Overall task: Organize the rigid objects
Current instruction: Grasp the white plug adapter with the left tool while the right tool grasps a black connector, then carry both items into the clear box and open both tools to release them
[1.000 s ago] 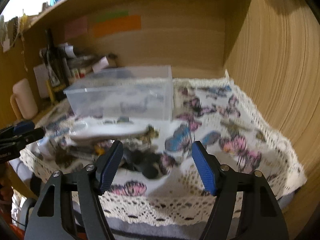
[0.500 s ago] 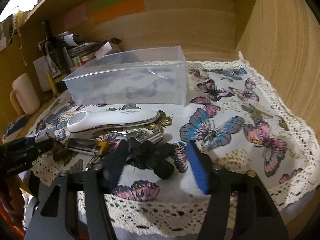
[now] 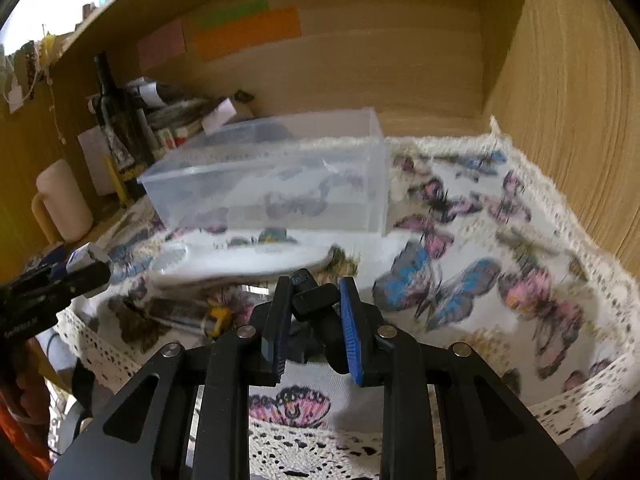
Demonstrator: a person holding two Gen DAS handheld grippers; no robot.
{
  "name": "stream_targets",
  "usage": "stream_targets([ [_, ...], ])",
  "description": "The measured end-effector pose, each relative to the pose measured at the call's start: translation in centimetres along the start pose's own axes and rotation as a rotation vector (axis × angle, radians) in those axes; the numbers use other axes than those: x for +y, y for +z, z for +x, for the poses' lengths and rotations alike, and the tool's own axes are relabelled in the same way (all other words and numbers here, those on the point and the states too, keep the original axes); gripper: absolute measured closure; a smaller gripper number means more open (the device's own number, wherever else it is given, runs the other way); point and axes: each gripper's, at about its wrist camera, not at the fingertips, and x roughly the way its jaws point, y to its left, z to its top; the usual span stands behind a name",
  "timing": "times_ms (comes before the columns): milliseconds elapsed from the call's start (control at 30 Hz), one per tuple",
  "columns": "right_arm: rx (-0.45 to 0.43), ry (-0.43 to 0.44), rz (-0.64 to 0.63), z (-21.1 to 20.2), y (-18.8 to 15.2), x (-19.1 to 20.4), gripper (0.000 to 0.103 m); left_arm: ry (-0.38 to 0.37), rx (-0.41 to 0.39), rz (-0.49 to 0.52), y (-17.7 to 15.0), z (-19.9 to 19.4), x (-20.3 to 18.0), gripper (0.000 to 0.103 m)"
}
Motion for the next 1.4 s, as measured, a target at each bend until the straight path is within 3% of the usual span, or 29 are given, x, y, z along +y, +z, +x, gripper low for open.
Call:
stream_targets([
  [367,-0.164,-0.039,-0.077,-2.5,6.1,0.7,0.082,0.036,-0.121,0.049,6.6,-1.5,0.5,0.058],
  [733,-0.227,-0.025,-0.106,-0.6,12.4,1.1,0.082,0.038,-0.130,0.036,12.8,0.8,1.5,0.058],
  [900,-0.185,-0.021,-0.112,2.3,14.2,0.8,0.082,0.041,-0.080,0.038,14.7,4.0,1.4,0.058],
  [1067,-0.083,-0.009,-0.121,6.7,14.7,0.3,0.082,0.027,0.018,0.050,15.2,8.3,1.0,0.058],
  [1400,0.127,0.005,-0.144,13.4,12.7,0.0,0.082,0.014,0.183,0.093,13.8,15.3,-0.6,0.058],
])
